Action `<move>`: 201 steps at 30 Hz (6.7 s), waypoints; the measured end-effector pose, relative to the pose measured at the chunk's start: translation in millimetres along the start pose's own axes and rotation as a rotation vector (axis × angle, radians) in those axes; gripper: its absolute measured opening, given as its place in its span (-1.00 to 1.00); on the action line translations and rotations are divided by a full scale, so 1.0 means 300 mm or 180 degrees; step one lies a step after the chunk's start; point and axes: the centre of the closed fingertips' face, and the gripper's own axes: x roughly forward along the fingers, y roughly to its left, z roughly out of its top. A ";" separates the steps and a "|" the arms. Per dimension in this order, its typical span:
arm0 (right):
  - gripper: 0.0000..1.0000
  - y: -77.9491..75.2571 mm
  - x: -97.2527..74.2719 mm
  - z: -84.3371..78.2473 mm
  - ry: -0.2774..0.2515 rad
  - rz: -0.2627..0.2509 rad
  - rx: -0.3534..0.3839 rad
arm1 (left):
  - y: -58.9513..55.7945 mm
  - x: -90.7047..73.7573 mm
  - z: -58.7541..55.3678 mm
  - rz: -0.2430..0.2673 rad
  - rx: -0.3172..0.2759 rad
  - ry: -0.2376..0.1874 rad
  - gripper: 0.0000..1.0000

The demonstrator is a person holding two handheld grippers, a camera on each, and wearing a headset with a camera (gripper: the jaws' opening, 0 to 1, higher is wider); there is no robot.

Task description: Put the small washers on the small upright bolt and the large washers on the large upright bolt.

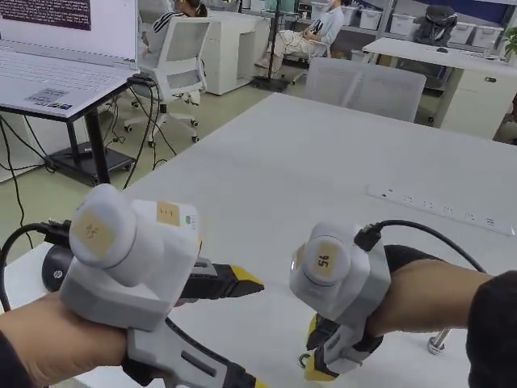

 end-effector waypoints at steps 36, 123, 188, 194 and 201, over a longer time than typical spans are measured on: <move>-0.71 -0.011 0.000 -0.013 0.0015 -0.0013 -0.0015 | 0.010 -0.003 -0.006 0.0049 -0.0042 -0.0003 0.66; -0.72 -0.036 -0.294 -0.534 0.0072 -0.0528 0.1180 | -0.010 0.111 0.038 -0.0274 0.0141 0.0164 0.64; -0.72 -0.178 -0.309 -0.504 0.0070 -0.0595 0.1068 | 0.016 0.106 0.011 -0.0200 0.0023 0.0198 0.64; -0.72 -0.180 -0.283 -0.514 0.0084 -0.0555 0.1092 | 0.016 0.106 0.008 -0.0194 0.0016 0.0210 0.64; -0.72 -0.180 -0.247 -0.519 0.0126 -0.0500 0.1092 | 0.015 0.107 0.007 -0.0190 0.0007 0.0215 0.64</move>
